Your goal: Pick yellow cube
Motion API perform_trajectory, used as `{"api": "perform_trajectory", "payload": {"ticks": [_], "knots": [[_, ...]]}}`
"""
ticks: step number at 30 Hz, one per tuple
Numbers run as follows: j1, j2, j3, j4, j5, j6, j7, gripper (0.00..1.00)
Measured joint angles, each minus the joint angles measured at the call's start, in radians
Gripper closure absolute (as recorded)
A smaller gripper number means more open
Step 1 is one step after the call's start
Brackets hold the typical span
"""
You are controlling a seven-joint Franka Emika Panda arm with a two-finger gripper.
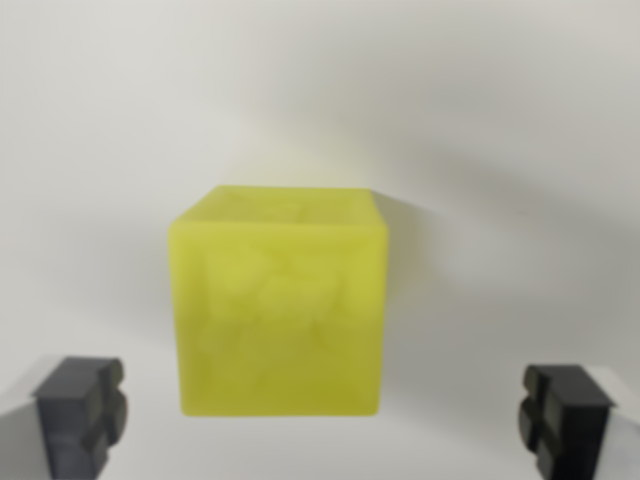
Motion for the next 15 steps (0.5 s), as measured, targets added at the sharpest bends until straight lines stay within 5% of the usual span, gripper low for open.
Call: {"api": "perform_trajectory", "payload": {"ticks": [6, 15], "knots": [[0.027, 0.027, -0.001, -0.009, 0.003, 0.038, 0.001, 0.0], [0.029, 0.089, -0.001, 0.002, 0.008, 0.089, -0.004, 0.0]]}}
